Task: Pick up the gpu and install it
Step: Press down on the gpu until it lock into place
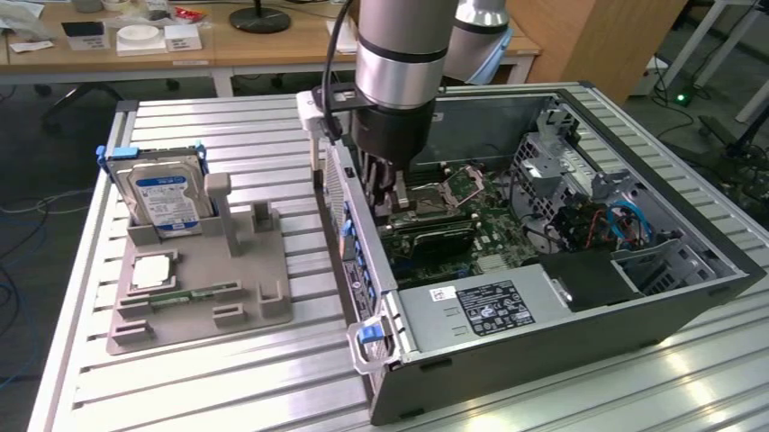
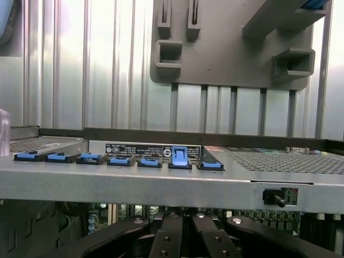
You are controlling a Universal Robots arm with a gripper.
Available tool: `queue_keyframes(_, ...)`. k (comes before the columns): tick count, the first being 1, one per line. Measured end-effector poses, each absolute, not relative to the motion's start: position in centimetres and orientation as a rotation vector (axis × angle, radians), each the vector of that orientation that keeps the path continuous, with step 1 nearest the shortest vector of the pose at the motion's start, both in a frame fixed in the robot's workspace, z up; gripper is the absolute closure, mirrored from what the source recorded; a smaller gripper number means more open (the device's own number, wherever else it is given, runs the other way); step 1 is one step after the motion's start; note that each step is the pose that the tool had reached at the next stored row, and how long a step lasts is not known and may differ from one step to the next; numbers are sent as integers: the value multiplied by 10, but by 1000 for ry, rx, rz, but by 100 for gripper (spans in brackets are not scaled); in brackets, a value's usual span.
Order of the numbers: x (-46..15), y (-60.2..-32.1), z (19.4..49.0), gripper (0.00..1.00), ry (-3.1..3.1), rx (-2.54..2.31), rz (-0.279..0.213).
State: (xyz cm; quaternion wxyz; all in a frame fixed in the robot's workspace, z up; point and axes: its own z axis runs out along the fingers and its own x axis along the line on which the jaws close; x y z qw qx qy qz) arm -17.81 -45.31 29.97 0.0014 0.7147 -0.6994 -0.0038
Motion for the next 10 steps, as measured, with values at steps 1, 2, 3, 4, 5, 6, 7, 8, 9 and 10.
queue_keyframes(1, -178, -453, 300, 89, -2195, 2244, -12)
queue_keyframes(2, -178, -453, 300, 89, -2195, 2244, -12)
queue_keyframes(3, -178, -453, 300, 89, -2194, 2244, -12)
queue_keyframes(4, -178, -453, 299, 89, -2194, 2245, -12)
queue_keyframes(5, -178, -453, 299, 89, -2193, 2246, -12)
queue_keyframes(6, -178, -453, 298, 89, -2192, 2246, -12)
queue_keyframes(7, -178, -454, 297, 89, -2191, 2247, -12)
queue_keyframes(8, -178, -454, 297, 89, -2191, 2248, -12)
queue_keyframes(9, -178, -454, 297, 89, -2190, 2248, -12)
queue_keyframes(10, -178, -454, 297, 89, -2190, 2249, -12)
